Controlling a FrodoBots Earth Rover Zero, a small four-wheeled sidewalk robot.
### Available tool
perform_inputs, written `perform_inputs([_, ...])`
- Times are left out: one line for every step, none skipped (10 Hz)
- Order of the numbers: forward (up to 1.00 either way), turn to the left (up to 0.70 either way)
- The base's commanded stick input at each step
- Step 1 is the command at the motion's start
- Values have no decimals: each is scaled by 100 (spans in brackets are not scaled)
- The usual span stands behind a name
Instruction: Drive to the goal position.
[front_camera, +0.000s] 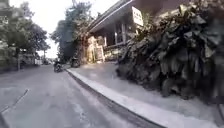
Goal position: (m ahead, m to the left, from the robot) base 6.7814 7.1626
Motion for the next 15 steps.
perform_inputs([-100, -1])
perform_inputs([-100, -1])
perform_inputs([0, 0])
perform_inputs([0, 0])
perform_inputs([0, 0])
perform_inputs([0, 0])
perform_inputs([0, 0])
perform_inputs([0, 0])
perform_inputs([0, 0])
perform_inputs([58, -1])
perform_inputs([100, -1])
perform_inputs([100, -1])
perform_inputs([100, -1])
perform_inputs([100, -1])
perform_inputs([100, -1])
